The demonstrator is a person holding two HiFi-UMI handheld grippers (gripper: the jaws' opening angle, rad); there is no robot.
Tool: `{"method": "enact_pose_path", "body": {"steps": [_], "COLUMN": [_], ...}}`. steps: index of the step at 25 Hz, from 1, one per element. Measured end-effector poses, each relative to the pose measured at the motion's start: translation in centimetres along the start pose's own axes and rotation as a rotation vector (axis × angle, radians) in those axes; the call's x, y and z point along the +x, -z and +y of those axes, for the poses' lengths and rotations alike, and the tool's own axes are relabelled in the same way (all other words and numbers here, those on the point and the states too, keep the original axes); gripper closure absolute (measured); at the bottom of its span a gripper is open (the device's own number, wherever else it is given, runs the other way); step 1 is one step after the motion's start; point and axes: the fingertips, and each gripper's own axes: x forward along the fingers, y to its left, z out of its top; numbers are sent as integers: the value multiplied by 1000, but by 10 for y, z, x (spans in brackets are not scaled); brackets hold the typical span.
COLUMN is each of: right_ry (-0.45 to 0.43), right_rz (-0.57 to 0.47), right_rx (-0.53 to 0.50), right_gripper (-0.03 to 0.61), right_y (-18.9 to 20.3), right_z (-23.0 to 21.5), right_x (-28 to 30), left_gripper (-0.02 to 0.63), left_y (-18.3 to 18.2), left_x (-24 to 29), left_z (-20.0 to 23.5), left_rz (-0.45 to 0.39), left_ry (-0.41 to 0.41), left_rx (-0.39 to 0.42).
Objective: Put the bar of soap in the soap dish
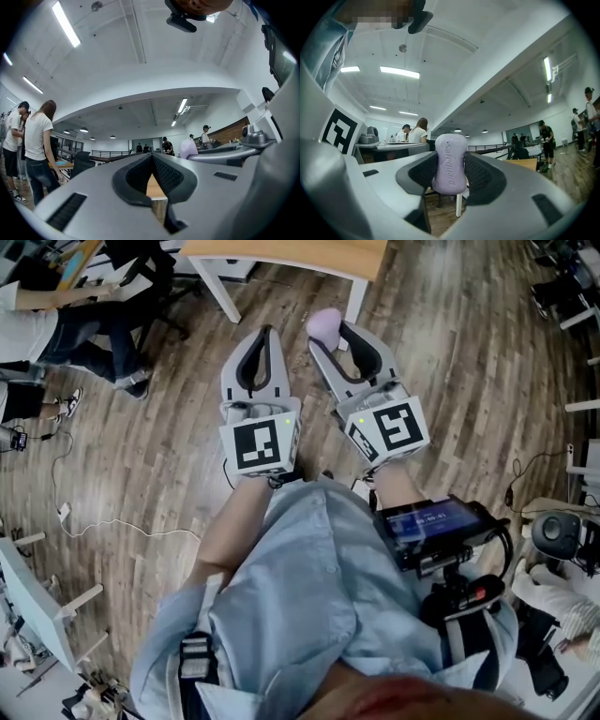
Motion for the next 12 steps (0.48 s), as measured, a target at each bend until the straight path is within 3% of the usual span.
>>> {"method": "enact_pose_path", "body": {"steps": [12], "right_ry": [35], "right_rz": [8], "right_rx": [5], "right_gripper": [388], "right_y": [17], "right_z": [-30], "right_x": [88], "left_gripper": [606], "left_y": [34], "left_x": [74], "left_z": [54], "left_rz": [11], "left_ry": [61], "left_rx": [-13]}}
